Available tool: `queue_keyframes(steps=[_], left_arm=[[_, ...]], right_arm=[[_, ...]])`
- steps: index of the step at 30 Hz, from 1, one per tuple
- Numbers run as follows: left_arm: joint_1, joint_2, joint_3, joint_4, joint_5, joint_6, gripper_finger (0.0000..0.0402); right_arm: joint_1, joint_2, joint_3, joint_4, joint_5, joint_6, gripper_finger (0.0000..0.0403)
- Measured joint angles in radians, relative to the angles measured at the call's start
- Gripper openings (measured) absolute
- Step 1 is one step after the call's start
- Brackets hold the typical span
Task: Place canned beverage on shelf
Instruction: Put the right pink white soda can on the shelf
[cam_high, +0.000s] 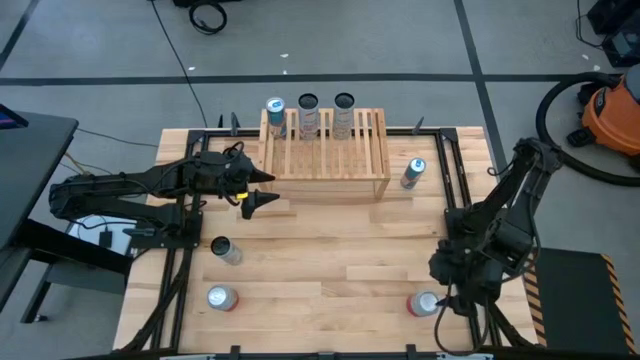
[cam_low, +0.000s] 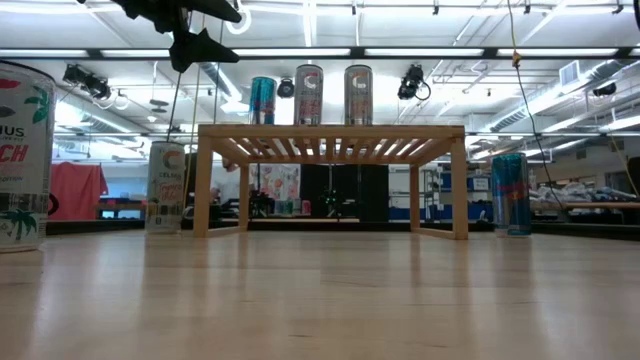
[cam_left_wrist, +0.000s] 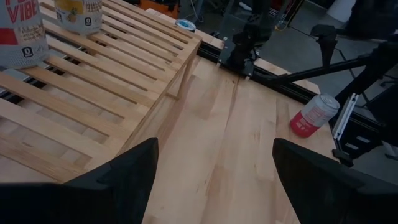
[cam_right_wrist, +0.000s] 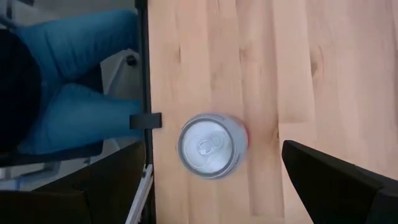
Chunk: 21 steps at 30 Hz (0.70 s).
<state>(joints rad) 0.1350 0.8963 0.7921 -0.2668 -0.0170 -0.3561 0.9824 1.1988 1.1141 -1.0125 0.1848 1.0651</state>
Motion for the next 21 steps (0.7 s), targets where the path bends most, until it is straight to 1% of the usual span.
queue_keyframes(steps=[5,12,21], left_arm=[[0.000,0.000,0.000,0.000,0.000,0.000,0.0318],[0.000,0.000,0.000,0.000,0.000,-0.045,0.0318],[0.000,0.000,0.000,0.000,0.000,-0.053,0.0318]], right_arm=[[0.013,0.044,0.000,0.000,-0.003,0.057,0.0387],[0.043,0.153,0.000,-0.005,-0.007,0.058,0.0387],[0.068,0.274,0.000,-0.005,-0.058,0.058,0.0387]])
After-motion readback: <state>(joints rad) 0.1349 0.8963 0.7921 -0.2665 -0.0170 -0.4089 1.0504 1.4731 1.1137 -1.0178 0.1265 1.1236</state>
